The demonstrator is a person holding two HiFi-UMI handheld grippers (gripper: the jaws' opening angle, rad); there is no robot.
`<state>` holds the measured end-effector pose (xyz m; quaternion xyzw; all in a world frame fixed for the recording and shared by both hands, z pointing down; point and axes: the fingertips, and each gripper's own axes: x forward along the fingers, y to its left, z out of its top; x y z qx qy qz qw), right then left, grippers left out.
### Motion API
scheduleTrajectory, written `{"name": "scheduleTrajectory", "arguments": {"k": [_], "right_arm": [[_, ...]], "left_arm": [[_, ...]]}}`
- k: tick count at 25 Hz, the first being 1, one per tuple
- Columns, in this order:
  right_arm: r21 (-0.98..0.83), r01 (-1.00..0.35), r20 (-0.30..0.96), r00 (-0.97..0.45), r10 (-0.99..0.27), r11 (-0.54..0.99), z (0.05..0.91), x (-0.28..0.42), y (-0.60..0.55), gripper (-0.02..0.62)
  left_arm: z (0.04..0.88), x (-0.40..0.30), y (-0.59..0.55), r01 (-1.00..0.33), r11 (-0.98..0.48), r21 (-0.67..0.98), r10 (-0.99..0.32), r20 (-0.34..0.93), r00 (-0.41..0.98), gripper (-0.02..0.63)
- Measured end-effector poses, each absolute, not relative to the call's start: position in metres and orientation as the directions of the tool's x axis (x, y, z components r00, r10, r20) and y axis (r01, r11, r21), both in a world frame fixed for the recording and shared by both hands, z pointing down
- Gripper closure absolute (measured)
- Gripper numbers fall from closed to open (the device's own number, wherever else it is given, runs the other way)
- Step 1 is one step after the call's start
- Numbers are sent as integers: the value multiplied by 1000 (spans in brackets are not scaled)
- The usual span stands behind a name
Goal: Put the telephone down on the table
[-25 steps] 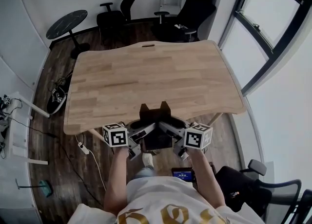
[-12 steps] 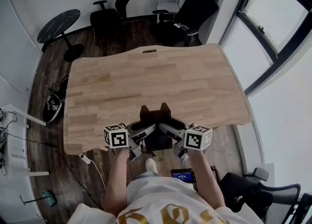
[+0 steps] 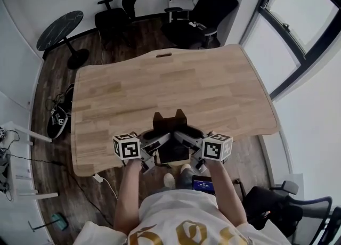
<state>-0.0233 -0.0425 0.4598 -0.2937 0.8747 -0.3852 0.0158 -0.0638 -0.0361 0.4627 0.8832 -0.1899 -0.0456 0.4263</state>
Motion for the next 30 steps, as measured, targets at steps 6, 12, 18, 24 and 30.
{"name": "scheduleTrajectory", "arguments": {"k": [6,12,18,24,30], "right_arm": [[-685,-492,186,-831,-525,537,462,-29,-58,374],[-677,-496,190,-832,-522,544,460,-32,-76,374],[-685,-490,196,-837,-511,539,467,-33,-91,374],[-709,-484,213,-840,-499,513,487,-31,-112,374],[-733,-495,249,-833,-494,466,514,-28,-129,374]], "left_arm": [[465,-70,-51,-304,-572,761,-374,88,923,414],[462,-72,-69,-297,-570,766,-380,75,922,414],[470,-73,-84,-301,-561,771,-385,79,919,414],[489,-71,-104,-306,-527,793,-387,96,917,414],[516,-68,-122,-298,-491,819,-365,117,924,414]]}}
